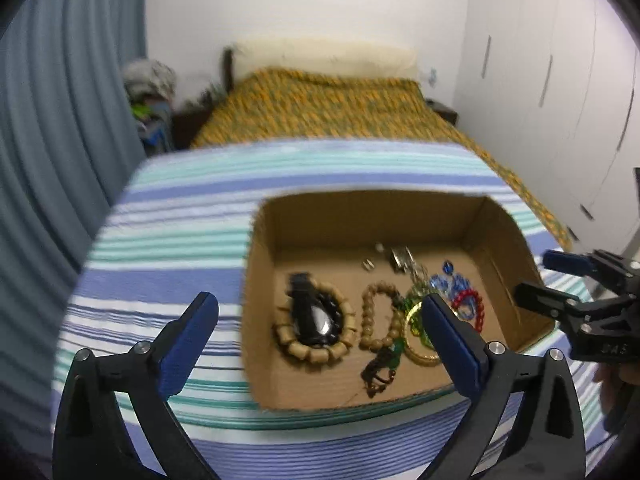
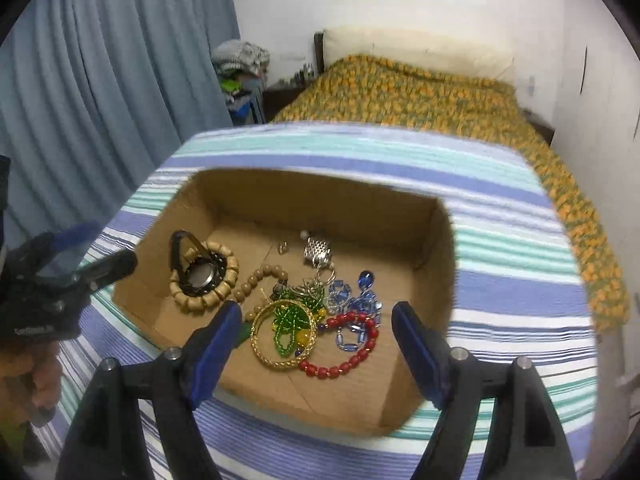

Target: Organize jewelry

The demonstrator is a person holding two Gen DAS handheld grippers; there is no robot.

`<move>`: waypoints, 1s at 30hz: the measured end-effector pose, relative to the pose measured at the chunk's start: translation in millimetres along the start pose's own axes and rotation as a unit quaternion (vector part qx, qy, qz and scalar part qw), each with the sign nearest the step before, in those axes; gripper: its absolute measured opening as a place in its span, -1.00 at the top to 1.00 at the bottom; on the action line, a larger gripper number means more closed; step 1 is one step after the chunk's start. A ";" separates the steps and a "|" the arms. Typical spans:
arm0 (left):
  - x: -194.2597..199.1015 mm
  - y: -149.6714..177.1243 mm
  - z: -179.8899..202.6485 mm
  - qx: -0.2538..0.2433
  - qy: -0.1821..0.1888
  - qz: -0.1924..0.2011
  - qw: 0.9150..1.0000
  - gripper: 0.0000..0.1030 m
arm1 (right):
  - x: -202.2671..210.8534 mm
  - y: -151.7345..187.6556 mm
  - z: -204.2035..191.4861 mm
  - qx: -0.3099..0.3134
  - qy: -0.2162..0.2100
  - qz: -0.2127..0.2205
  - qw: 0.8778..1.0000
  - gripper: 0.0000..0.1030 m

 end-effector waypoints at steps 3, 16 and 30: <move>33.3 -10.0 -1.8 0.007 -0.062 0.036 0.997 -0.99 | 30.5 -5.5 -9.6 0.013 0.012 0.038 0.999 -0.67; 88.6 -3.1 -3.6 0.042 -0.030 0.031 0.998 -0.99 | 91.7 -5.6 -34.2 0.010 0.069 0.062 0.996 -0.67; 111.5 2.2 3.4 0.030 -0.048 0.025 0.998 -1.00 | 96.3 3.5 -44.7 0.005 0.074 0.043 0.996 -0.67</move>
Point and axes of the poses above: each gripper's, at about its wrist camera, not at the fingertips, and x roughly against the way its jaws point, z to its right, y to its underside, the point moved 7 cm from there along -x, roughly the way its jaws point, and after that the axes turned 2 degrees about -x, right-handed, at the moved point
